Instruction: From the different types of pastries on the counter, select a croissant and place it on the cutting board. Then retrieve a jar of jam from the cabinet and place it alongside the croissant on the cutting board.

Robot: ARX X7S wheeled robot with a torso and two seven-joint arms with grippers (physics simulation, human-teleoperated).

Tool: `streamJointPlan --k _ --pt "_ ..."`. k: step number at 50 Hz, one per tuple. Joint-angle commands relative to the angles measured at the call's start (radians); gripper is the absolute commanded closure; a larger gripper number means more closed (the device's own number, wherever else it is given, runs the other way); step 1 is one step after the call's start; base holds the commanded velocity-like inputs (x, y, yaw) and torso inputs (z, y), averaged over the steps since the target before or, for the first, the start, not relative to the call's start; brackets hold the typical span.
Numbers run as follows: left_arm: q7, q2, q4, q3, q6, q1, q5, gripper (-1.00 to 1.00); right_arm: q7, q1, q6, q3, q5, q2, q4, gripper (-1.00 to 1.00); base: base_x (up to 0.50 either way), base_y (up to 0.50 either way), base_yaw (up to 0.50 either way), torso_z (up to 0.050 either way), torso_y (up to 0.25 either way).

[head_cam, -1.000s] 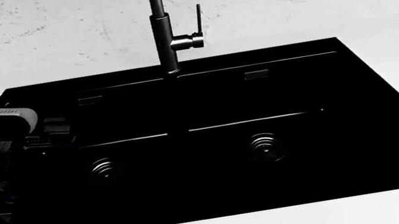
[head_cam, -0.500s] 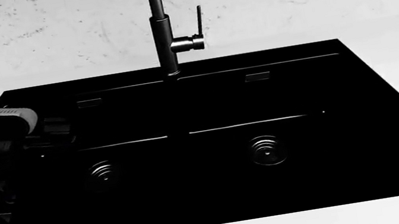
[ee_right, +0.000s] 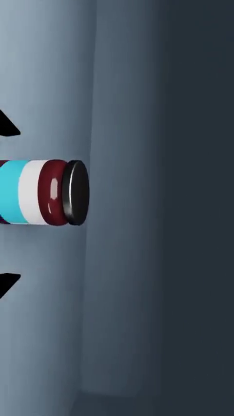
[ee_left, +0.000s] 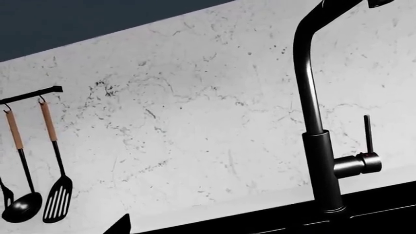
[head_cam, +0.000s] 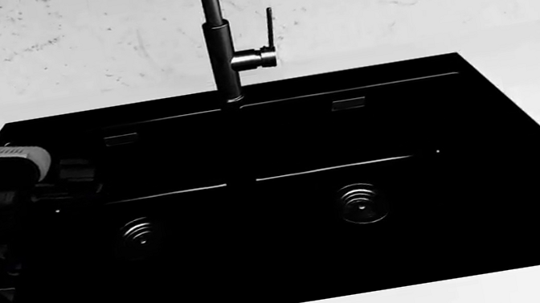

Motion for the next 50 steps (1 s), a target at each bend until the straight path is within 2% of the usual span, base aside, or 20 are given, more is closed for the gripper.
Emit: streamJointPlan --k 1,17,36,50 --pt "-0.011 0.001 0.0 0.001 0.004 0.001 0.006 -1.0 0.008 0.0 0.009 -0.03 0.048 0.0 0.023 -1.0 0.0 0.0 0.0 0.0 0.0" --pt "-0.03 0.0 0.002 0.005 0.008 0.002 0.021 -1.0 -0.055 0.0 -0.056 -0.165 0.184 0.0 0.061 -1.0 0.0 0.0 0.0 0.0 0.0" --pt "-0.037 -0.006 0.002 0.012 0.014 0.003 0.028 -1.0 -0.056 0.0 -0.046 -0.143 0.148 0.0 0.054 -1.0 0.02 0.0 0.0 0.0 0.0" --pt "-0.039 -0.006 0.0 0.011 0.019 0.004 0.024 -1.0 -0.039 0.0 -0.07 -0.202 0.187 0.0 0.064 -1.0 0.07 0.0 0.0 0.0 0.0"
